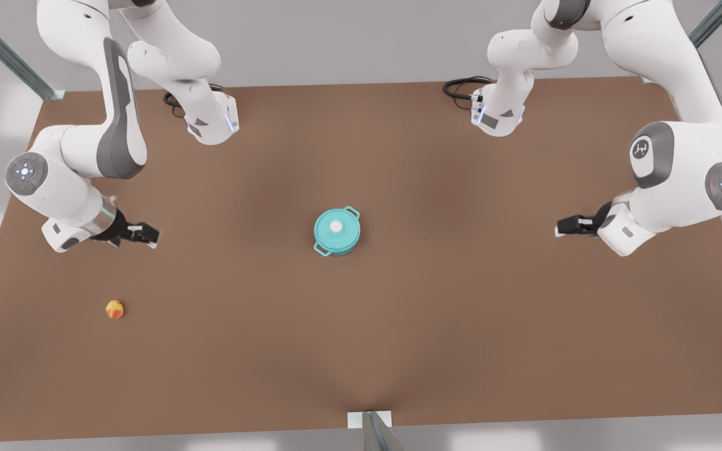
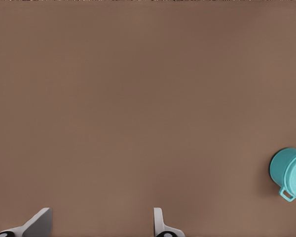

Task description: Open the pot lid and put the potato into the pot

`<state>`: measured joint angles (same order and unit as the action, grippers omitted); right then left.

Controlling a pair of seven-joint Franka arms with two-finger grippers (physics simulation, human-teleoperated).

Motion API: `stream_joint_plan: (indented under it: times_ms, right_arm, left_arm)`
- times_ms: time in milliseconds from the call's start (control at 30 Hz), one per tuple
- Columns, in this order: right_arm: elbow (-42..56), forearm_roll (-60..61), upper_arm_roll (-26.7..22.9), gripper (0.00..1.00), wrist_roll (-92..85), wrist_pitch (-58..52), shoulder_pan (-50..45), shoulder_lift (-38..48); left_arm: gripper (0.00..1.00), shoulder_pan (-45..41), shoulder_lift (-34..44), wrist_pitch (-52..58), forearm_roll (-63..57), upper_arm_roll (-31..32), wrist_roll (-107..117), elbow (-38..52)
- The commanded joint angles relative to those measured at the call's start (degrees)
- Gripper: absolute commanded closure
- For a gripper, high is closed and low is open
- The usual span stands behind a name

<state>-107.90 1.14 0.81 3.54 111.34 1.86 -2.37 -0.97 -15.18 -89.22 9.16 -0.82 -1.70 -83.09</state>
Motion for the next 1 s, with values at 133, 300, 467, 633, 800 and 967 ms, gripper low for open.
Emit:
stream_joint_plan:
  times_ms: [133,300,467,633,800,967]
  right_arm:
    - [0.75,-1.93,-0.28,0.00,-1.33,5.21,0.42,-0.17]
    - [3.48,-2.02,-2.48,0.00,-31.66,-2.96,2.01,-0.70]
    - [3.31,-3.95,-1.95,0.00,-33.94,6.07,1.48,-6.67]
    - [9.99,-10.80,-2.66,0.00,-38.69,16.80,3.94,-14.85]
    - [9.63,-8.26,-2.31,0.00,-47.31,24.80,7.72,-21.27]
    - [8.49,-11.42,-1.95,0.00,-48.62,28.23,7.63,-23.90]
  left_arm:
    - [0.00,-4.73,-1.96,-1.66,-8.18,0.20,4.86,3.56]
    - [0.00,-26.52,-3.28,-11.73,-6.62,3.62,29.26,-6.27]
    - [0.00,-39.81,-19.09,-26.09,-8.90,4.24,58.82,4.95]
    - [0.00,-44.74,-31.84,-31.19,-9.07,4.16,70.34,19.98]
    - [0.00,-50.45,-32.37,-31.81,-13.73,4.16,75.79,15.77]
    - [0.00,-49.57,-32.19,-32.95,-19.71,3.28,75.53,8.47]
